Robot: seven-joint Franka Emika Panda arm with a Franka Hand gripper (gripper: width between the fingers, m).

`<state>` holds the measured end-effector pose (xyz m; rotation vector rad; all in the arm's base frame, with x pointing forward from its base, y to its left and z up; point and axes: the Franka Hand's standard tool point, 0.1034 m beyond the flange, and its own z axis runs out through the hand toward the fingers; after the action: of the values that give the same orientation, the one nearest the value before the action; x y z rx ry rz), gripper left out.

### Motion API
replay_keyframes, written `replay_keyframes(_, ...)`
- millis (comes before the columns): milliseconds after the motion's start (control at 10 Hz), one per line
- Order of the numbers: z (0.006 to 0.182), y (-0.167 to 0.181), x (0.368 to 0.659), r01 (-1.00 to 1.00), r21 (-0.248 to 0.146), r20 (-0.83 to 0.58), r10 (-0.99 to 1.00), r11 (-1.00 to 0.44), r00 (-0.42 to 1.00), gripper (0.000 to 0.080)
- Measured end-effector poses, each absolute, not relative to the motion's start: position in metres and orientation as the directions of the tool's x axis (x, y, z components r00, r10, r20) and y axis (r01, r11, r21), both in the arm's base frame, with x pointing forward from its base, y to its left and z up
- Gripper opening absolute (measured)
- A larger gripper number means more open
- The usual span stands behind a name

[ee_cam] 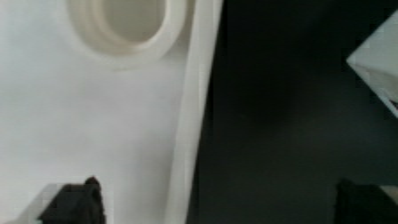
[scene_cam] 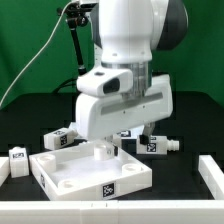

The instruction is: Assemble one leg

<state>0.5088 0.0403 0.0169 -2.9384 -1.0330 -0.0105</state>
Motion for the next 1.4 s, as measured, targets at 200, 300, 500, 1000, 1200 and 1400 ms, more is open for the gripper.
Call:
replay_keyframes(200, 0.009, 0.041, 0.507, 0.625, -0.029, 0.011, 0.625, -0.78, 0.78, 0.0649)
replay_keyframes(300, 0.009, 0.041, 0.508, 0.626, -0.028, 0.012, 0.626, -0.78, 0.78, 0.0649)
replay_keyframes(500, 0.011, 0.042, 0.51, 0.627, -0.027, 0.013, 0.627, -0.779, 0.779, 0.0387)
replay_keyframes(1000, 0.014, 0.042, 0.516, 0.629, -0.021, 0.023, 0.628, -0.777, 0.778, 0.0051)
replay_keyframes(1200, 0.014, 0.045, 0.516, 0.617, -0.021, 0.022, 0.617, -0.787, 0.787, 0.0051)
replay_keyframes(1400, 0.014, 0.063, 0.515, 0.586, -0.019, 0.032, 0.585, -0.81, 0.81, 0.0051)
